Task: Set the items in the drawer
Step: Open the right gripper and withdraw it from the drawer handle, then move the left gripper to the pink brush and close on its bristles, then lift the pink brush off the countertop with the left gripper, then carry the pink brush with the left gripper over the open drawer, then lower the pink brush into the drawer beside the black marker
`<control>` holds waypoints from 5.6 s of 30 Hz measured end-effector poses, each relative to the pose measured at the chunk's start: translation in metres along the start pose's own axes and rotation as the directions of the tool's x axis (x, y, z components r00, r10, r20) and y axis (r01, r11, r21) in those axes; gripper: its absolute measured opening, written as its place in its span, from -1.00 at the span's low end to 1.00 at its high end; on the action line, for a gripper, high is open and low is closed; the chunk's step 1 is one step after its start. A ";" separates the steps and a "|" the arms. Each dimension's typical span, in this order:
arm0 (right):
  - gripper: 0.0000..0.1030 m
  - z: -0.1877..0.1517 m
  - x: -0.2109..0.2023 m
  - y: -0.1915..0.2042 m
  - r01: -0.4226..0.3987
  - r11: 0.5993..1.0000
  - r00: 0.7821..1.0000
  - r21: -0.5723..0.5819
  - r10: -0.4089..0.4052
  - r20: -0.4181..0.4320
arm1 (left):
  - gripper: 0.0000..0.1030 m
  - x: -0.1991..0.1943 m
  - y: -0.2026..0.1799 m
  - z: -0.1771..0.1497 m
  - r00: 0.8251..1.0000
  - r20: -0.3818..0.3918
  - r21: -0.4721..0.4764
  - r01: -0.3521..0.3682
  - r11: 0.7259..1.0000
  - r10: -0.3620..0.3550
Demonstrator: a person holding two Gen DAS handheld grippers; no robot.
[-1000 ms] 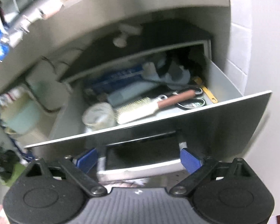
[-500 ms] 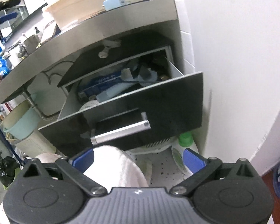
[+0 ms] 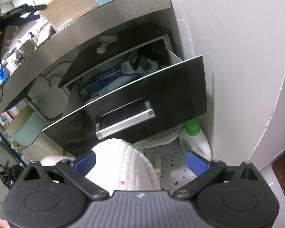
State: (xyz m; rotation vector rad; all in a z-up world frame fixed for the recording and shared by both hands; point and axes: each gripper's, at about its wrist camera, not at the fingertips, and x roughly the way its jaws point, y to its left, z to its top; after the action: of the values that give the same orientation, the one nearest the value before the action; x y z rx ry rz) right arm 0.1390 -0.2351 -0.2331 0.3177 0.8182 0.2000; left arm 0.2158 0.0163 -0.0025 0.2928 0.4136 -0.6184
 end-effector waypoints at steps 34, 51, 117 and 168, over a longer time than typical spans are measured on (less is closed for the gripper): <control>0.98 -0.009 0.007 0.000 -0.018 0.987 0.998 0.158 0.027 -0.051 | 0.92 0.070 0.061 0.016 0.987 -0.150 -0.205 0.017 0.979 -0.049; 0.98 -0.012 0.001 -0.008 0.010 0.980 0.999 0.197 -0.002 -0.042 | 0.38 0.090 0.052 0.004 0.966 -0.244 -0.095 -0.108 0.990 0.082; 0.98 0.024 -0.045 0.032 -0.005 0.999 0.992 -0.044 0.011 0.125 | -0.33 -0.058 -0.031 -0.020 0.999 -0.035 -0.099 -0.044 0.994 0.041; 0.98 -0.004 -0.027 -0.003 0.030 0.991 1.000 0.129 -0.031 0.006 | -0.34 0.169 -0.172 -0.176 0.767 -0.513 0.113 0.505 0.856 -0.385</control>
State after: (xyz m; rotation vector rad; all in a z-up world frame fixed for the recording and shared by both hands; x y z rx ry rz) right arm 0.1183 -0.2449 -0.2180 0.4271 0.8291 0.1176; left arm 0.1853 -0.1337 -0.2587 0.5999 0.9047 -1.0840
